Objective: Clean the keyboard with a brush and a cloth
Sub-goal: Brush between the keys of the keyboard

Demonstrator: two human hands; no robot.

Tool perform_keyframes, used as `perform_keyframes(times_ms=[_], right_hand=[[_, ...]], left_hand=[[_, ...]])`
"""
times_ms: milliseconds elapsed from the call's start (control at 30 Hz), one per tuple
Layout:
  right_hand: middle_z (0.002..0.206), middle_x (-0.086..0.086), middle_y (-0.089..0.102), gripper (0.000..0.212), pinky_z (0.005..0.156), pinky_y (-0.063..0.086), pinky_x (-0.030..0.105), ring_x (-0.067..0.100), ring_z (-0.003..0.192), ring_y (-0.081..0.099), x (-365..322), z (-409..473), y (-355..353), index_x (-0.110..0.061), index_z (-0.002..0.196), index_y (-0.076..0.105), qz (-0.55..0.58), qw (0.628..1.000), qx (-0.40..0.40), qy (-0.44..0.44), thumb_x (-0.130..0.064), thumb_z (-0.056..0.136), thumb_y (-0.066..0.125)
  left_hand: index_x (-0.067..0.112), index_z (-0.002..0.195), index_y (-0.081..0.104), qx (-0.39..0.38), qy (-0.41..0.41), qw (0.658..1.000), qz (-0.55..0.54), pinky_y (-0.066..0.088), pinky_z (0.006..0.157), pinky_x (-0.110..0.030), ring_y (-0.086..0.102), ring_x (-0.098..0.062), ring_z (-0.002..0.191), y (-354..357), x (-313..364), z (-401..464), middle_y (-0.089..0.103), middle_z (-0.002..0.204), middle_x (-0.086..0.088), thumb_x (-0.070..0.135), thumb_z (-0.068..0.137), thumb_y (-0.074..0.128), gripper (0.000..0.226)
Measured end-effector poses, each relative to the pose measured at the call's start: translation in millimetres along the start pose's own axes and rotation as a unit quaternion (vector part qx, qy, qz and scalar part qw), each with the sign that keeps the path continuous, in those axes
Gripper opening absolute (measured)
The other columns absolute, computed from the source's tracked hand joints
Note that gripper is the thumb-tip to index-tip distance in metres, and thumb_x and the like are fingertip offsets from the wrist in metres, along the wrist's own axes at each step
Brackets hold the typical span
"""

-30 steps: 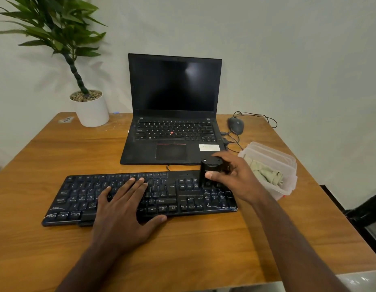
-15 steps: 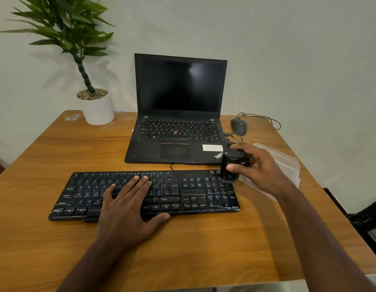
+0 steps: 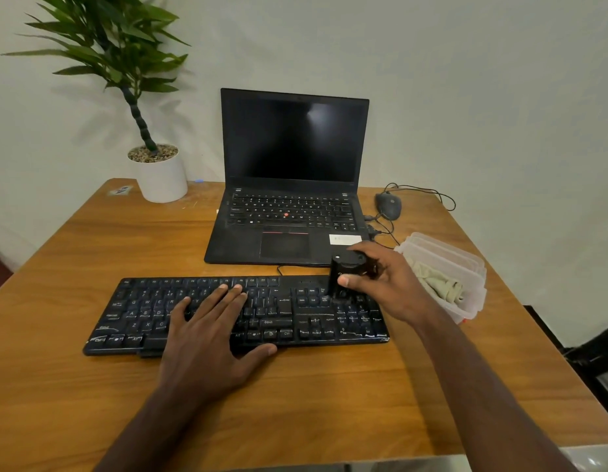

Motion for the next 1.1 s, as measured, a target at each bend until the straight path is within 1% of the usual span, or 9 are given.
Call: perform_keyframes(times_ms=[133, 467, 567, 700, 800, 900, 967, 1033, 1100], right_hand=[[0.104, -0.003, 0.071, 0.033, 0.085, 0.054, 0.036, 0.017, 0.099, 0.067, 5, -5, -24, -0.016, 0.114, 0.068, -0.061, 0.998, -0.008, 0.010, -0.019, 0.083, 0.079], [0.106, 0.000, 0.070, 0.034, 0.086, 0.054, 0.031, 0.017, 0.102, 0.065, 5, -10, -28, -0.013, 0.115, 0.068, -0.045, 0.999, 0.008, 0.018, -0.015, 0.083, 0.078], [0.105, -0.003, 0.071, 0.035, 0.086, 0.054, 0.034, 0.016, 0.101, 0.066, 3, -6, -28, -0.016, 0.114, 0.068, -0.063, 0.997, 0.049, 0.005, -0.019, 0.081, 0.080], [0.104, -0.005, 0.071, 0.034, 0.085, 0.053, 0.027, 0.014, 0.101, 0.066, -10, 0, 0, -0.013, 0.114, 0.068, -0.034, 0.995, 0.086, -0.027, -0.018, 0.082, 0.079], [0.101, -0.015, 0.070, 0.036, 0.078, 0.052, 0.015, 0.004, 0.096, 0.066, -21, 4, 30, -0.014, 0.115, 0.067, -0.020, 0.996, 0.076, -0.037, -0.017, 0.082, 0.080], [0.101, -0.017, 0.069, 0.035, 0.076, 0.054, 0.015, 0.002, 0.097, 0.066, -35, 11, 62, -0.022, 0.114, 0.065, 0.016, 0.998, 0.042, -0.035, -0.017, 0.082, 0.079], [0.103, -0.013, 0.068, 0.035, 0.076, 0.054, 0.015, 0.001, 0.100, 0.065, -45, 19, 85, -0.026, 0.113, 0.065, 0.021, 0.999, 0.010, -0.046, -0.018, 0.082, 0.078], [0.105, -0.009, 0.068, 0.035, 0.076, 0.055, 0.018, 0.003, 0.099, 0.065, -55, 27, 109, -0.027, 0.112, 0.065, 0.037, 0.998, -0.013, -0.052, -0.023, 0.081, 0.079], [0.105, -0.007, 0.067, 0.039, 0.077, 0.058, 0.026, 0.011, 0.098, 0.066, -62, 34, 131, -0.027, 0.115, 0.067, 0.037, 0.998, -0.029, -0.051, -0.034, 0.079, 0.080]], left_hand=[[0.021, 0.146, 0.049, 0.003, -0.002, 1.000, 0.002, 0.022, 0.118, -0.057, 0.035, -0.014, 0.145, 1, -1, 0, 0.044, 0.154, 0.004, 0.096, 0.075, 0.026, 0.105], [0.020, 0.145, 0.050, 0.002, 0.002, 1.000, 0.000, 0.022, 0.117, -0.058, 0.035, -0.015, 0.145, 2, -1, 0, 0.045, 0.153, 0.002, 0.095, 0.075, 0.026, 0.105], [0.020, 0.146, 0.049, -0.003, 0.000, 1.000, -0.006, 0.020, 0.118, -0.057, 0.034, -0.014, 0.145, 1, 0, 0, 0.044, 0.154, 0.002, 0.096, 0.074, 0.027, 0.106], [0.020, 0.146, 0.049, 0.035, -0.002, 0.996, -0.077, 0.015, 0.120, -0.056, 0.032, -0.013, 0.146, -11, -10, -5, 0.043, 0.155, 0.002, 0.097, 0.071, 0.029, 0.109], [0.021, 0.143, 0.051, 0.079, -0.045, 0.990, -0.106, 0.013, 0.119, -0.058, 0.033, -0.016, 0.145, -32, -52, -12, 0.043, 0.154, 0.000, 0.095, 0.072, 0.033, 0.104], [0.025, 0.144, 0.048, 0.071, -0.164, 0.978, -0.108, 0.017, 0.116, -0.055, 0.037, -0.021, 0.141, -50, -108, -25, 0.044, 0.153, -0.001, 0.096, 0.068, 0.032, 0.106], [0.028, 0.144, 0.047, 0.059, -0.226, 0.961, -0.148, 0.028, 0.113, -0.055, 0.048, -0.026, 0.132, -52, -132, -35, 0.053, 0.145, -0.003, 0.097, 0.065, 0.032, 0.106], [0.030, 0.141, 0.049, 0.057, -0.224, 0.955, -0.185, 0.035, 0.109, -0.056, 0.056, -0.026, 0.120, -51, -140, -45, 0.062, 0.133, -0.002, 0.097, 0.064, 0.037, 0.103], [0.031, 0.142, 0.049, 0.048, -0.199, 0.958, -0.200, 0.033, 0.112, -0.053, 0.052, -0.015, 0.115, -46, -141, -54, 0.060, 0.129, 0.009, 0.093, 0.063, 0.045, 0.100]])
Point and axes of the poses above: each hand's wrist, its own z-axis towards the middle knuckle, its own y-axis out of the palm, x = y × z, the point moved 1 cm from there along z, towards the middle knuckle
